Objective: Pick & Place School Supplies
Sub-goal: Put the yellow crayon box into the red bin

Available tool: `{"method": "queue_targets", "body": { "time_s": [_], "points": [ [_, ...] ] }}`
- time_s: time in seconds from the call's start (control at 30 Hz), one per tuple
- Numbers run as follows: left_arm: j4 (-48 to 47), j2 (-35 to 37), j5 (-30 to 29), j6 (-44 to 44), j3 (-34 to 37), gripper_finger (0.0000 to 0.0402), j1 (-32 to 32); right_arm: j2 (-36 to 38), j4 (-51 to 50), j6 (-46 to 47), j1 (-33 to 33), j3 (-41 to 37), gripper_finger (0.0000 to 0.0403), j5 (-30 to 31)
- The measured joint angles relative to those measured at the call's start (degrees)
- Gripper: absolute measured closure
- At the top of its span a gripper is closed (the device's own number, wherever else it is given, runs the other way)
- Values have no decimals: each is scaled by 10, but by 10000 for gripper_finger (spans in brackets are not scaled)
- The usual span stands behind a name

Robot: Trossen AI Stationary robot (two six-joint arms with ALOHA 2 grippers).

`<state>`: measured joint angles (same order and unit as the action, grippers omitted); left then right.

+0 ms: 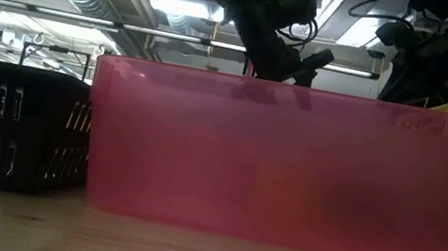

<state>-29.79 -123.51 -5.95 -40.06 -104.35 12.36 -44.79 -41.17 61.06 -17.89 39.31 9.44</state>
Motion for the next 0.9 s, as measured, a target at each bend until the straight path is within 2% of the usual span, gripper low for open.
{"method": "queue_targets", "body": {
  "time_s": [0.13,0.27,0.67,0.9],
  "points": [
    [3,-1,16,10,0,192,1,1,0,0,0,0,362,0],
    [3,-3,16,13,0,224,1,3,4,0,0,0,362,0],
    [18,-3,31,11,0,391,9,3,4,0,0,0,362,-9],
    [16,-3,30,18,0,399,16,9,8,0,0,0,362,-15]
  ]
}}
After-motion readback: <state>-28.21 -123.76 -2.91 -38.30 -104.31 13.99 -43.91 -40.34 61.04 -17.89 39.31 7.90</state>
